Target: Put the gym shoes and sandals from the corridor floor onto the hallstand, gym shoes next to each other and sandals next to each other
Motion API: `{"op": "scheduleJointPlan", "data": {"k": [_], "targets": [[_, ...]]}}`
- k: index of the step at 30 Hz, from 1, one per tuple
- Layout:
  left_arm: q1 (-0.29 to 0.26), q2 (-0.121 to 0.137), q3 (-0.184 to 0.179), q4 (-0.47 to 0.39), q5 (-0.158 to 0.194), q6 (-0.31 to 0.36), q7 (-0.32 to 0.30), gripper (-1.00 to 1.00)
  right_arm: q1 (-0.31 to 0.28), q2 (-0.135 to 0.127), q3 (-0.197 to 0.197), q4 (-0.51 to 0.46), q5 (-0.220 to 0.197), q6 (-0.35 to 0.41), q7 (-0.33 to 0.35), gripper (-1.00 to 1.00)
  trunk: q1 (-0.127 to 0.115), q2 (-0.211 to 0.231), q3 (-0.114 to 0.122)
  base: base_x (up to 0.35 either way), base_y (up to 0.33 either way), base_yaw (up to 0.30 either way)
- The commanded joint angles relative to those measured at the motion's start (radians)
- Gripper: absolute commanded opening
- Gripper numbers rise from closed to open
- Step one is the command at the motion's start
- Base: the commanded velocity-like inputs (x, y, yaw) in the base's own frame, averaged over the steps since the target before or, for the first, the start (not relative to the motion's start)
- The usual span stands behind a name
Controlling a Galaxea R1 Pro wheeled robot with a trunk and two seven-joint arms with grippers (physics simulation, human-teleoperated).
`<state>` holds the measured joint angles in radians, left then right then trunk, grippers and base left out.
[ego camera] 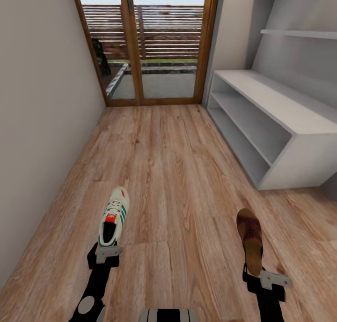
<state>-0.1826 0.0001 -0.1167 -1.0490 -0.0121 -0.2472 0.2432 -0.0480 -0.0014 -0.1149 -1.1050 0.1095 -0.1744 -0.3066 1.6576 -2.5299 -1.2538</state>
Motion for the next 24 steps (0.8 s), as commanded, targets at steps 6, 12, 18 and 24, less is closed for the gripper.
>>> {"op": "scheduleJointPlan", "data": {"k": [6,12,18,24], "targets": [[-0.001,-0.002,0.028,0.000,0.000,0.000,-0.004,-1.00,0.002,-0.002,0.031,0.001,0.001,-0.003,0.002,-1.00,0.000,0.000,0.000,0.325,0.000,0.000],[-0.001,-0.002,0.036,0.000,0.001,0.000,-0.006,-1.00,0.002,-0.002,0.043,0.002,0.003,-0.003,0.003,-1.00,0.000,0.000,0.000,0.325,0.000,0.000],[-0.001,-0.003,0.038,0.001,0.001,0.000,-0.006,-1.00,0.002,-0.003,0.047,0.002,0.004,-0.003,0.003,-1.00,0.000,0.000,0.000,0.325,0.011,0.000],[-0.001,-0.003,0.039,0.001,0.001,0.000,-0.007,-1.00,0.002,-0.003,0.054,0.003,0.004,-0.004,0.003,-1.00,0.000,0.000,0.000,0.322,0.083,0.000]]}}
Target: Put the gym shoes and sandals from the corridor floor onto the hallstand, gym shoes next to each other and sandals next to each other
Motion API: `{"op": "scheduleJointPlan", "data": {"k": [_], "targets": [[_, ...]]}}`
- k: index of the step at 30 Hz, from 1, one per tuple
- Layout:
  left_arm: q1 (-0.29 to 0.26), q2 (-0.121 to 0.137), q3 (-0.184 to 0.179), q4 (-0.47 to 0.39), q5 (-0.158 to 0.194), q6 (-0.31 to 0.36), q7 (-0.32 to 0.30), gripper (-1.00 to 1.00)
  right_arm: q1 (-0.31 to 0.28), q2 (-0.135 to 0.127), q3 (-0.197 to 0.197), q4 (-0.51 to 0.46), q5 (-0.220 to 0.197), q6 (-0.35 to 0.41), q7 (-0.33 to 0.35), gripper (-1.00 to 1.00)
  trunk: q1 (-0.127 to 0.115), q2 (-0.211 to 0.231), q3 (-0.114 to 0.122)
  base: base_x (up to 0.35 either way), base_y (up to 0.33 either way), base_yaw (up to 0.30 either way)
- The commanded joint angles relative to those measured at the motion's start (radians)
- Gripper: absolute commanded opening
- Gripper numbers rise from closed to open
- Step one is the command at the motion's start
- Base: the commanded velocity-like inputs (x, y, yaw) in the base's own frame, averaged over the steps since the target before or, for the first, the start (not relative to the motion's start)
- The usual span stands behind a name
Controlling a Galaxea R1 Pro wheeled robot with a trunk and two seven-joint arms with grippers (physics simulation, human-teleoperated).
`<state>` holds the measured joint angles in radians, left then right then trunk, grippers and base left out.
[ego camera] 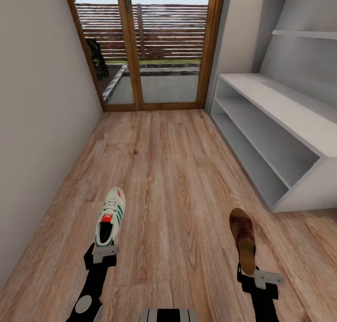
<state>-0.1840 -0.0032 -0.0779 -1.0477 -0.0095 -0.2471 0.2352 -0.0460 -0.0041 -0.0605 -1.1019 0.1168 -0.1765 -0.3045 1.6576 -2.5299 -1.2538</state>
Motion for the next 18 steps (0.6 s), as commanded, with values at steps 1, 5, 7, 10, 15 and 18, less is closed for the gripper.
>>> {"op": "scheduleJointPlan", "data": {"k": [1,5,7,10,15,18], "targets": [[0.000,0.000,0.000,0.000,-0.001,0.000,0.001,-1.00,0.000,0.000,0.000,0.000,-0.003,-0.001,0.001,-1.00,0.000,0.000,0.000,0.321,0.102,0.000],[0.000,-0.001,0.000,0.000,-0.001,0.000,0.001,-1.00,0.000,0.000,0.010,0.001,-0.003,-0.002,0.001,-1.00,0.000,0.000,0.000,0.321,0.111,0.000],[0.000,-0.001,-0.001,0.000,-0.001,0.000,0.001,-1.00,0.000,0.000,0.013,0.005,-0.003,-0.002,0.001,-1.00,0.000,0.000,0.000,0.320,0.118,0.000],[0.000,-0.002,-0.001,0.000,-0.001,0.000,0.001,-1.00,0.000,0.000,0.017,0.012,-0.002,-0.002,0.001,-1.00,0.000,0.000,0.000,0.320,0.115,0.000],[0.000,-0.003,-0.002,0.000,-0.001,0.000,0.002,-1.00,0.000,0.000,0.020,0.019,-0.002,-0.002,0.001,-1.00,0.000,0.000,0.000,0.321,0.094,0.000],[0.000,-0.003,-0.002,0.000,-0.001,0.000,0.001,-1.00,0.000,0.000,0.020,0.021,-0.002,-0.002,0.001,-1.00,0.000,0.000,0.000,0.321,0.085,0.000]]}}
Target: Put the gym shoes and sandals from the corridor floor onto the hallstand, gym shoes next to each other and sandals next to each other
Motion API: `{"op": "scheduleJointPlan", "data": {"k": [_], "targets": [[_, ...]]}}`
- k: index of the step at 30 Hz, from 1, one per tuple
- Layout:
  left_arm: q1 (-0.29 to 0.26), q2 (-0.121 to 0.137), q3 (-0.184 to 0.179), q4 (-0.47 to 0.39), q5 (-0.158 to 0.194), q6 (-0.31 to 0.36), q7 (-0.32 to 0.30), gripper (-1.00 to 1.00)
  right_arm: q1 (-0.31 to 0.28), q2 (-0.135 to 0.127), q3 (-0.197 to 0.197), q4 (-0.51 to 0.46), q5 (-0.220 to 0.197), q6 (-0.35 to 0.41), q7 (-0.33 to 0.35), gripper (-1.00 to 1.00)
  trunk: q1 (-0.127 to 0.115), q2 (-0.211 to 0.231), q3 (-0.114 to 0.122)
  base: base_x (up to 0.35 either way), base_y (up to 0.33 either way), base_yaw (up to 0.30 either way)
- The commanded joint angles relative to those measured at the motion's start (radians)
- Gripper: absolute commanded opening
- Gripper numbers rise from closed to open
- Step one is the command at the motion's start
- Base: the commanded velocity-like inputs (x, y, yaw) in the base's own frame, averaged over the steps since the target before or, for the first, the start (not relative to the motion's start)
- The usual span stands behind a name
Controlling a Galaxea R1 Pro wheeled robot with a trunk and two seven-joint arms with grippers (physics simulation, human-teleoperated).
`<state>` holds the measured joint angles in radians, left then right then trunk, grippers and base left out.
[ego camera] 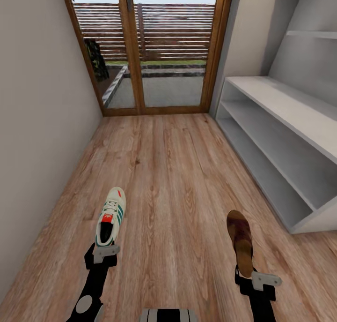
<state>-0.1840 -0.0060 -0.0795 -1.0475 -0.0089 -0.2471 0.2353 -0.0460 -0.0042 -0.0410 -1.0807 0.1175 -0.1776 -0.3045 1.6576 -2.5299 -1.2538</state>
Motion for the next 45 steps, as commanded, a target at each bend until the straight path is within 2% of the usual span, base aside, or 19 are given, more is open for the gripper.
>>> {"op": "scheduleJointPlan", "data": {"k": [1,45], "targets": [[0.000,0.000,0.000,0.000,-0.001,0.000,0.001,-1.00,0.000,0.000,0.000,0.000,-0.003,-0.001,0.001,-1.00,0.000,0.000,0.000,0.321,0.089,0.000],[-0.002,-0.010,-0.002,0.022,-0.002,-0.003,0.004,-1.00,-0.001,0.003,0.015,0.015,-0.002,-0.002,-0.001,-1.00,0.000,0.000,0.000,0.314,0.131,0.000]]}}
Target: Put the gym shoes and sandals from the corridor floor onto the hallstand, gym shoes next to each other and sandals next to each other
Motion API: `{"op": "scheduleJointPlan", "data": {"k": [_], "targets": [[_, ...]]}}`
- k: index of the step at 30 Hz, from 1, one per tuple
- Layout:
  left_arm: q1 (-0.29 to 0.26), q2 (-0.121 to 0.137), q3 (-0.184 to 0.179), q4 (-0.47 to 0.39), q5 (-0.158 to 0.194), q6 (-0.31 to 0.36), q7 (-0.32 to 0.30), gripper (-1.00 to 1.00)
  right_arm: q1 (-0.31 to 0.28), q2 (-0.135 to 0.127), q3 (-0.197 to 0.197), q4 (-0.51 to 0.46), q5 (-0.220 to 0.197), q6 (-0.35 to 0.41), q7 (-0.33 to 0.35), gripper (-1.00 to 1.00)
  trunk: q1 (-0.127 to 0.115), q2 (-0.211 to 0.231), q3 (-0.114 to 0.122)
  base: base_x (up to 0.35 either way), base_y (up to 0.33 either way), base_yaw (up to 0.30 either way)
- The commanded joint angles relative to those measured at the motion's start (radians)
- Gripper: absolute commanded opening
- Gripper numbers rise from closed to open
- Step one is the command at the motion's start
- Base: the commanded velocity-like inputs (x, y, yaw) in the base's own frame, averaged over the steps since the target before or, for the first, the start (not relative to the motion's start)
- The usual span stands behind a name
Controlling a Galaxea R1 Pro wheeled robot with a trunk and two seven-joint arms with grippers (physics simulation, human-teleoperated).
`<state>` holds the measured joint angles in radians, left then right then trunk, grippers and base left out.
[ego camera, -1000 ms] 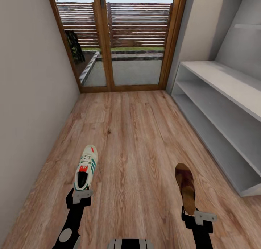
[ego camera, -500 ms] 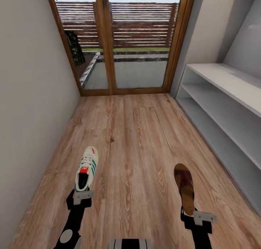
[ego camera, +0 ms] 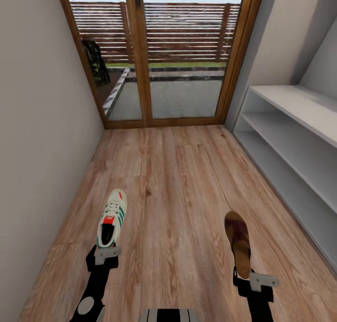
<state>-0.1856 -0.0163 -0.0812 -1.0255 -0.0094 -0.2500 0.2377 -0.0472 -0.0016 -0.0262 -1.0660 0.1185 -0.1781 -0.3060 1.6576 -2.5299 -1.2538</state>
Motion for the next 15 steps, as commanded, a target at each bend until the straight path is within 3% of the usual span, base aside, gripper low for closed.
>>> {"op": "scheduleJointPlan", "data": {"k": [1,15], "targets": [[0.000,0.000,0.000,0.000,-0.001,0.000,0.001,-1.00,0.000,0.000,0.000,0.000,-0.003,-0.001,0.001,-1.00,0.000,0.000,0.000,0.323,0.043,0.000],[0.000,-0.001,-0.002,0.001,-0.001,0.001,0.002,-1.00,0.000,0.001,0.000,0.000,-0.003,-0.001,0.001,-1.00,0.000,0.000,0.000,0.326,0.014,0.000]]}}
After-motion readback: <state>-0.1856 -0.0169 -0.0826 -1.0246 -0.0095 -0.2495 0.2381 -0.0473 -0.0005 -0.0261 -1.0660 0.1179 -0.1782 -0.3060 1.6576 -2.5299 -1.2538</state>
